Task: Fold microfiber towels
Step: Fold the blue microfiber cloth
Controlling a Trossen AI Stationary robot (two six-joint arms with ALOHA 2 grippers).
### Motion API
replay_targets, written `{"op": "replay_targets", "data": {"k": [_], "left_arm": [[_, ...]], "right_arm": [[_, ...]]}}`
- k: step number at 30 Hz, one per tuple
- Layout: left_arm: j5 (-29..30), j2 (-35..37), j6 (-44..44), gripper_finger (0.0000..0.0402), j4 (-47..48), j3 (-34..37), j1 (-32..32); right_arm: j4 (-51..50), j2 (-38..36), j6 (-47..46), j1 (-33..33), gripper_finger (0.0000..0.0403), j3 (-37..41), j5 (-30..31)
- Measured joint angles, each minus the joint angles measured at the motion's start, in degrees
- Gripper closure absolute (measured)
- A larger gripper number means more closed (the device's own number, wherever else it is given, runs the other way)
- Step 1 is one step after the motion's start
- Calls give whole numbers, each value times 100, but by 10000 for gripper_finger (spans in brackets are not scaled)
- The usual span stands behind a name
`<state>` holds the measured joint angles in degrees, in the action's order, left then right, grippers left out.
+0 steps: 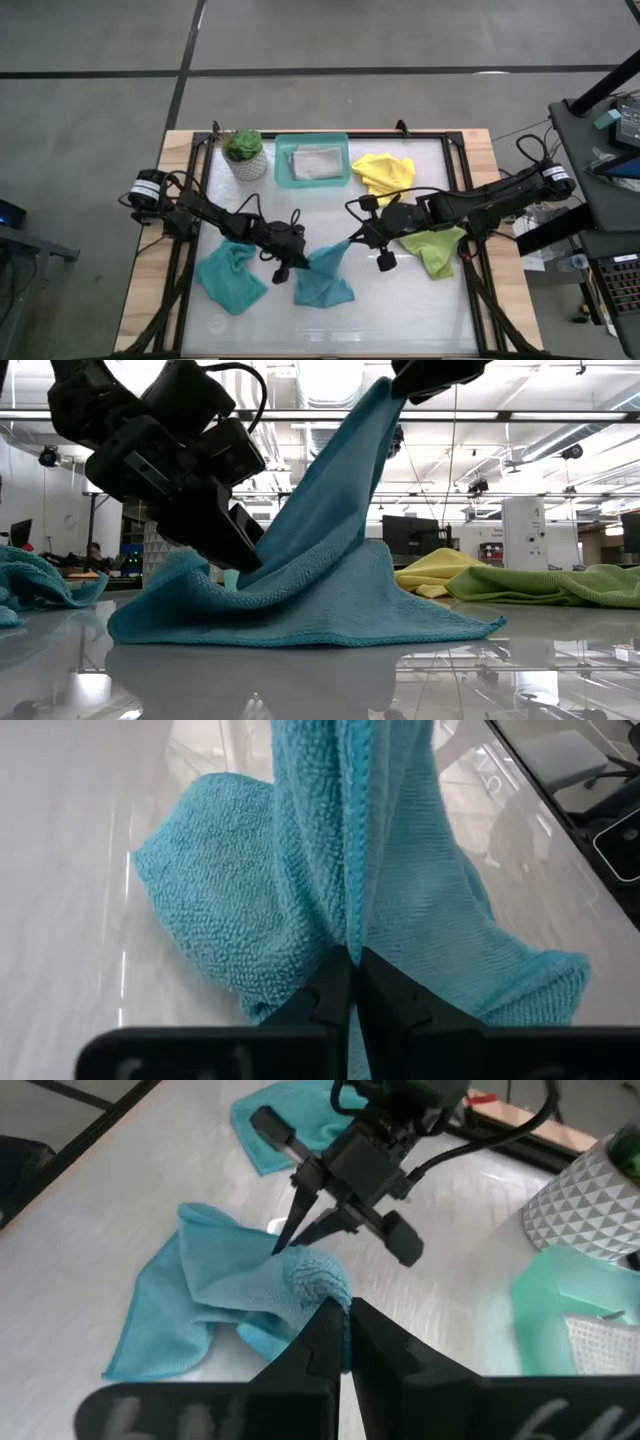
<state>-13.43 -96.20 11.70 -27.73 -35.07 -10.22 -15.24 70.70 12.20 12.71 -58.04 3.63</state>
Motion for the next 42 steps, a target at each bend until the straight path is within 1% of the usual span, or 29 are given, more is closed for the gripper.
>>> {"op": "replay_targets", "data": {"k": [4,10,14,17,19,21,23,25,27,30,32,35,37,39,42], "left_arm": [[2,10,0,401,-62,-4,0],[71,280,-2,401,-9,-2,-2],[109,839,-27,401,230,9,3],[596,1469,-54,401,770,-2,2],[980,1935,-51,402,1369,-66,4],[1158,2314,-14,402,1843,-125,6],[1165,2539,-11,402,1893,-133,-4],[1165,2607,-11,402,1709,-131,-11],[1171,2524,-8,402,1448,-131,-9],[1187,2127,1,402,973,-131,-30],[1185,1747,94,402,647,-140,-65],[1177,1082,380,402,291,-206,-85],[1063,689,614,400,149,-304,-83],[912,359,741,391,46,-443,-81],[549,3,763,363,-25,-614,-85]], "right_arm": [[-123,-197,-14,0,394,0,246],[-213,-322,-73,0,394,2,292],[-243,-319,-113,0,394,2,304],[-253,-319,-171,0,394,2,303],[-336,-319,-221,2,394,2,298],[-466,-319,-267,4,394,2,291],[-627,-319,-365,4,394,2,254],[-806,-311,-541,4,394,2,233],[-1099,-271,-725,4,394,3,158],[-1371,-185,-968,25,394,106,38],[-1391,-121,-1024,68,394,201,16],[-1435,-114,-1036,128,394,414,-264],[-1456,-116,-1132,160,394,497,-391],[-1539,-116,-1228,180,394,557,-416],[-1521,-123,-1245,239,394,618,-505]]}}
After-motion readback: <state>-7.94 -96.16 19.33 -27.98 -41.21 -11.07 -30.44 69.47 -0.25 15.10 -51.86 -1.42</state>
